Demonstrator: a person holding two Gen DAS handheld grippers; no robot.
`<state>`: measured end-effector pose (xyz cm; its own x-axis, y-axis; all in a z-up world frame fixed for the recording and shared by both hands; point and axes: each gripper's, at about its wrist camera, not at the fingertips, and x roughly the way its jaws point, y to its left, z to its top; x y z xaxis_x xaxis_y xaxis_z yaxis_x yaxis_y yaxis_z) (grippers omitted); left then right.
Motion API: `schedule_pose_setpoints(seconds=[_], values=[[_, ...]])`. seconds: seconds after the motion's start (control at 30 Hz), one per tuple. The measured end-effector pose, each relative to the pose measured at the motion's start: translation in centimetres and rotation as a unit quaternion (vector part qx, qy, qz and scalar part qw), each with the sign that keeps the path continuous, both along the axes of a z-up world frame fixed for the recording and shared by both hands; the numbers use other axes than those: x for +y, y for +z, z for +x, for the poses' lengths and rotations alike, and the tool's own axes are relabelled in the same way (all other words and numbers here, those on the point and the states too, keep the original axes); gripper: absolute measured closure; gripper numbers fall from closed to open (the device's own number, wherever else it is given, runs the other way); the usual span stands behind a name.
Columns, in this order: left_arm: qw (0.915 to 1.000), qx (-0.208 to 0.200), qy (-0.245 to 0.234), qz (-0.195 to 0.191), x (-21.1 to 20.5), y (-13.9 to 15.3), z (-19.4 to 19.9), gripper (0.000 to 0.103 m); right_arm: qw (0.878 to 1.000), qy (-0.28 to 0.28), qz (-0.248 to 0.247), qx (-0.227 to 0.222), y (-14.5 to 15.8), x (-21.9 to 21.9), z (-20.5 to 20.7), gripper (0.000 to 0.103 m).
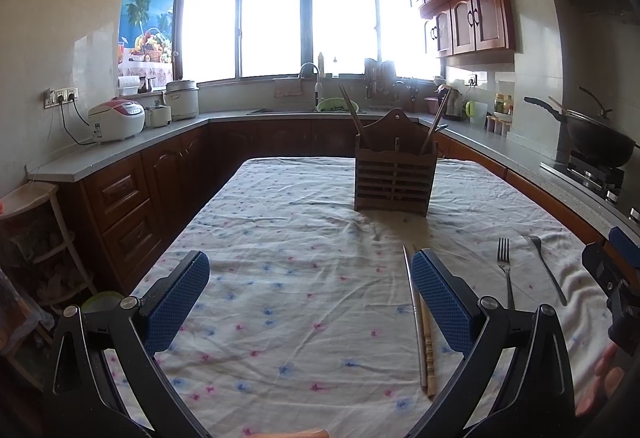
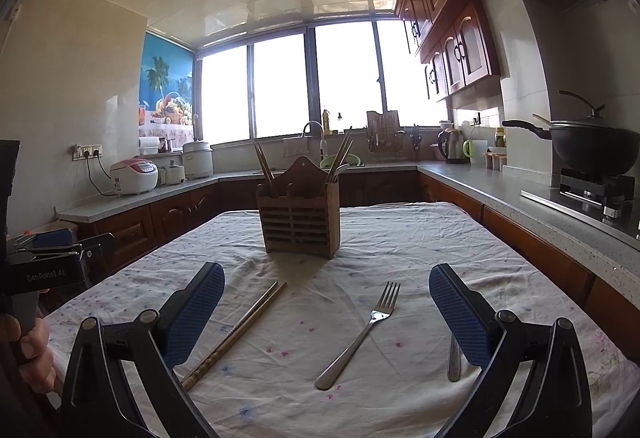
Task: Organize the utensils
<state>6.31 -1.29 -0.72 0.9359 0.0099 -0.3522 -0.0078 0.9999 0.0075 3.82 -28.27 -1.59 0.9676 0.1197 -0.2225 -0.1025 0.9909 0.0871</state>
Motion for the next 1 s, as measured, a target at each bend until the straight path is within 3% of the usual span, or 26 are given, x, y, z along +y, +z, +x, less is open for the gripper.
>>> schedule_pose_setpoints(seconds=[1.0], values=[[1.0000, -0.001, -0.002, 0.004, -0.07, 0.08, -0.26, 0.000, 1.000, 0.007, -0.003, -0.008, 0.05, 0.49, -0.42, 0.000]])
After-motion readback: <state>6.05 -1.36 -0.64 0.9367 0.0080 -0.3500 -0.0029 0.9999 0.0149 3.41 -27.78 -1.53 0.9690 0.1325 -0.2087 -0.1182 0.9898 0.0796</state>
